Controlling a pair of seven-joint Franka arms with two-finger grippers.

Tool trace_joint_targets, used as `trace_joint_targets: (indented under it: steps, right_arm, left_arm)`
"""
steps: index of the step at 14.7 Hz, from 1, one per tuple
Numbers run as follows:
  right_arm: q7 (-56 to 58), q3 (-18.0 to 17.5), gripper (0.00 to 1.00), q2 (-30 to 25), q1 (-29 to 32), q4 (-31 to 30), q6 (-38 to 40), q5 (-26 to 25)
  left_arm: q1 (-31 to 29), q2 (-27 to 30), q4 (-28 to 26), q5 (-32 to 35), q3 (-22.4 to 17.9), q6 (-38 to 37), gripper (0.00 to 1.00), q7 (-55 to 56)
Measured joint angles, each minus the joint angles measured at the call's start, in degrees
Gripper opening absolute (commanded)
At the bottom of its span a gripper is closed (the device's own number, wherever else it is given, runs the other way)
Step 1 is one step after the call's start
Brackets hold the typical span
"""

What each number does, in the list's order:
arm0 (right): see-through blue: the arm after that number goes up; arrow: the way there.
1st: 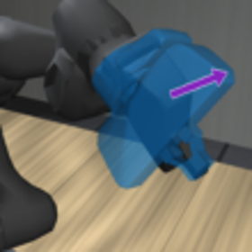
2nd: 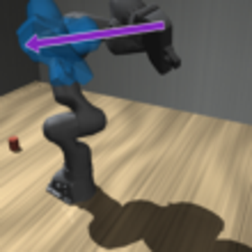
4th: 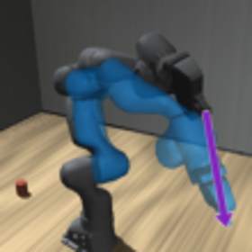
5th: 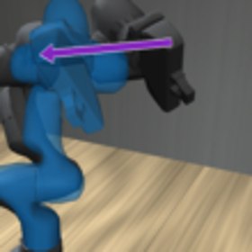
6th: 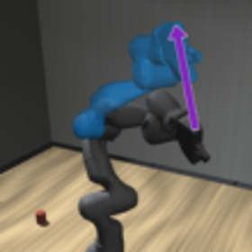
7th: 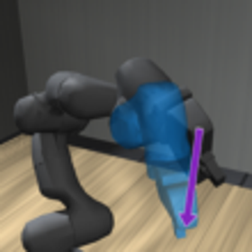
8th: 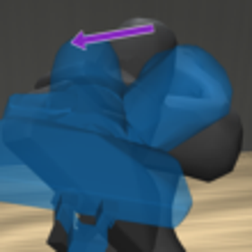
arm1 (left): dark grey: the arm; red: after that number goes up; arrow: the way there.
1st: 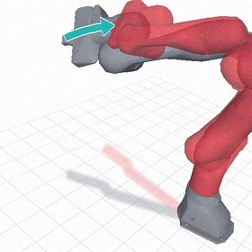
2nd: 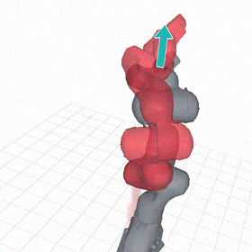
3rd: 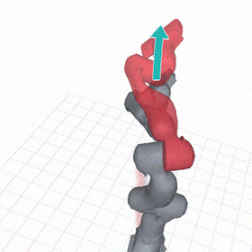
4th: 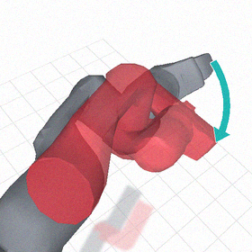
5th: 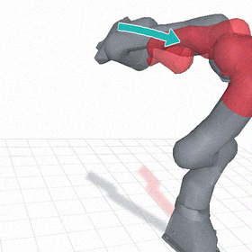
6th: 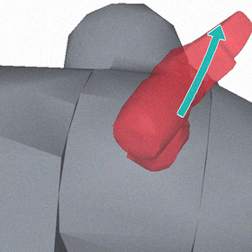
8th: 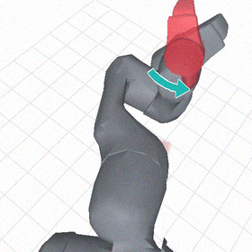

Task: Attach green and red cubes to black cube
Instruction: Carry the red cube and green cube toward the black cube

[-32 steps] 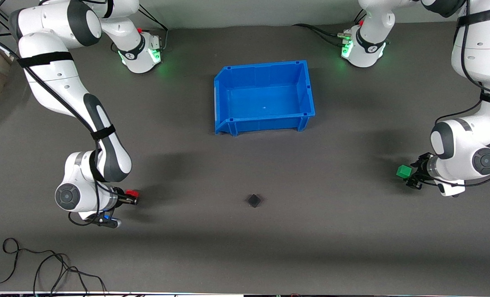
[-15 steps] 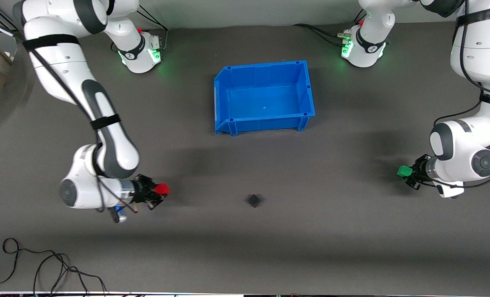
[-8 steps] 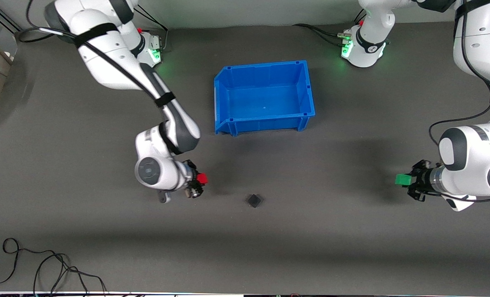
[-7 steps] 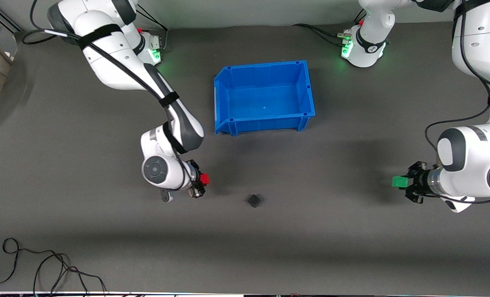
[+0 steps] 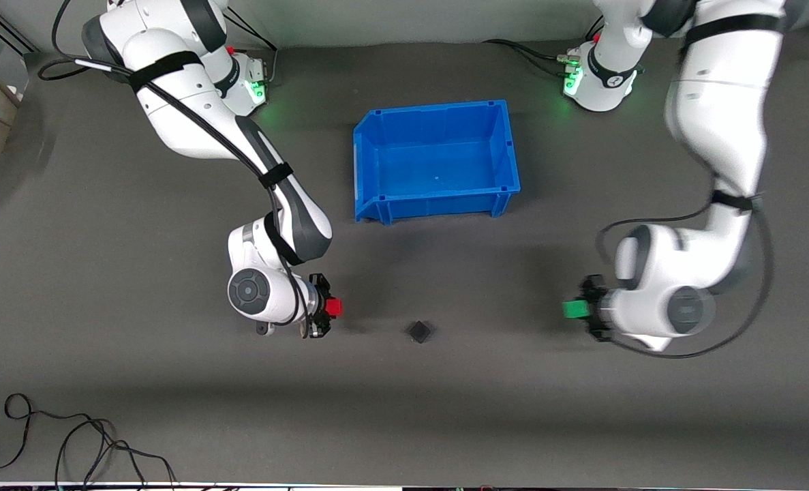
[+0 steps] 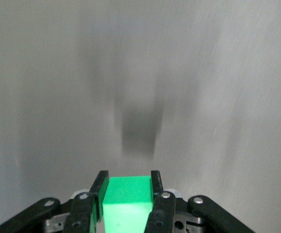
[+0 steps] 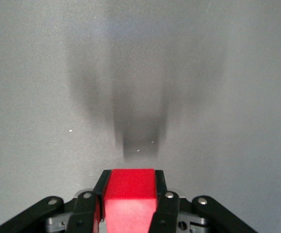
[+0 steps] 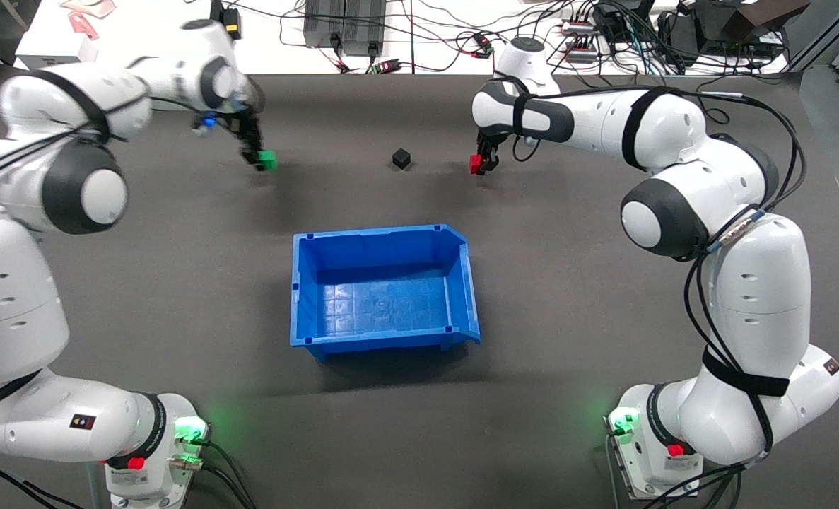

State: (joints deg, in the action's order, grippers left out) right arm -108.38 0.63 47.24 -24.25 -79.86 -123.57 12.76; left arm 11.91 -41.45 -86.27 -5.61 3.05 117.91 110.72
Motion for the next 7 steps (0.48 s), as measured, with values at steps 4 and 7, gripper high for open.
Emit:
trace_joint_targets:
  steps: [4,7]
  right_arm:
    - [-10.1,-0.4,0.00,1.3,-0.6,2.2,0.0,0.4]
    - [-16.9,-0.6,0.00,2.6,-2.3,4.6,0.0,0.4]
  left_arm:
    - [6.7,-2.5,3.3,0.0,0.0,7.2,0.00,9.5]
    - [10.1,-4.3,7.3,0.0,0.0,12.0,0.00,10.1]
